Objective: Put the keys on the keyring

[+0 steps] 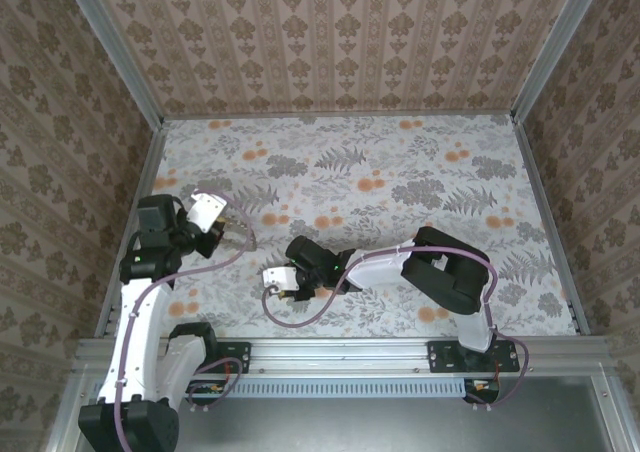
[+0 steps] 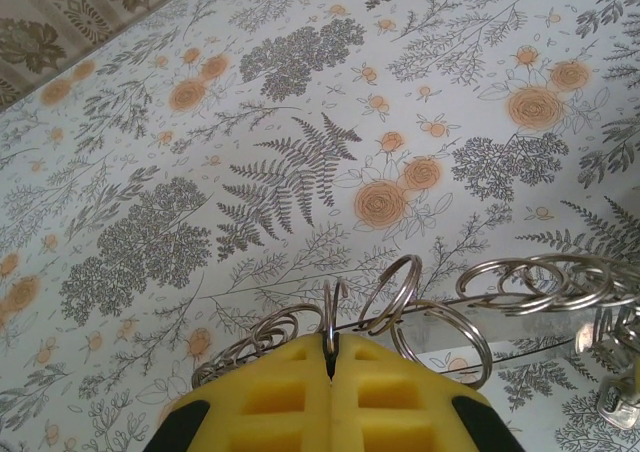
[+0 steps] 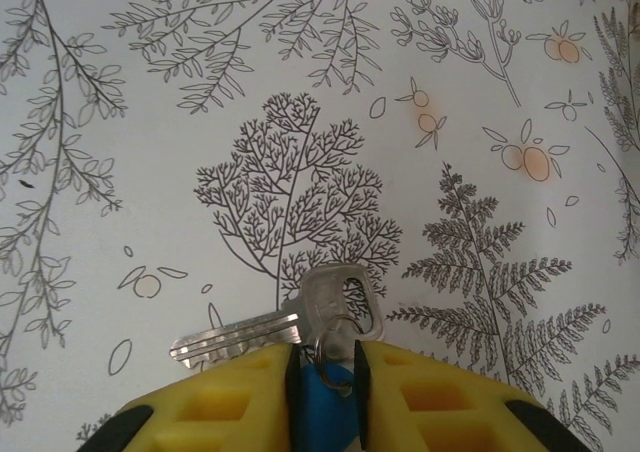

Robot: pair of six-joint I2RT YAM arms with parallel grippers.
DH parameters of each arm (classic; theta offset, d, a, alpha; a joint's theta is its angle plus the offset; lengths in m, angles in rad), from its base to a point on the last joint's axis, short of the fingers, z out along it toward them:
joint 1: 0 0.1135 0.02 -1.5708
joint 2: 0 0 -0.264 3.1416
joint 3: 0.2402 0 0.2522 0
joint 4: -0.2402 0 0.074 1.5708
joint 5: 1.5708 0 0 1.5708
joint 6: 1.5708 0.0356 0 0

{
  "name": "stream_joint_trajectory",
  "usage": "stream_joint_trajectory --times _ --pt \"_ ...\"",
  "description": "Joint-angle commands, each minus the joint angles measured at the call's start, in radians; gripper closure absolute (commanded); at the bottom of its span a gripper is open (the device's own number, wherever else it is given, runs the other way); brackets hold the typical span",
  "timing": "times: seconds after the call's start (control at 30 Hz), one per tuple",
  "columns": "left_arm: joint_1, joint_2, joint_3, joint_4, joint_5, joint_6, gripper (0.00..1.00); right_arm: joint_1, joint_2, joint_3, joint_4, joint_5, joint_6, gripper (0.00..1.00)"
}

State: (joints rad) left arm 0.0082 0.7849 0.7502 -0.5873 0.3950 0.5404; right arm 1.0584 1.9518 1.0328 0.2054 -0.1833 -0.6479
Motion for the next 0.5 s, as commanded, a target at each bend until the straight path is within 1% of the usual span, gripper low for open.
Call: stream_joint_trajectory --times 0.0,0.2,0.47 --pt "0.008 -0.027 -0.008 0.036 0.008 -0.021 1.00 0.002 0.022 0.036 -0.052 0.040 0.021 0.81" --pt "0.007 -0.039 -0.022 0.057 0.015 -0.028 1.00 0.002 0.025 0.079 -0.114 0.072 0.044 0.82" --pt "0.007 -0.074 -0.054 0.079 0.028 -0.033 1.00 0.002 0.035 0.072 -0.116 0.133 0.058 0.83"
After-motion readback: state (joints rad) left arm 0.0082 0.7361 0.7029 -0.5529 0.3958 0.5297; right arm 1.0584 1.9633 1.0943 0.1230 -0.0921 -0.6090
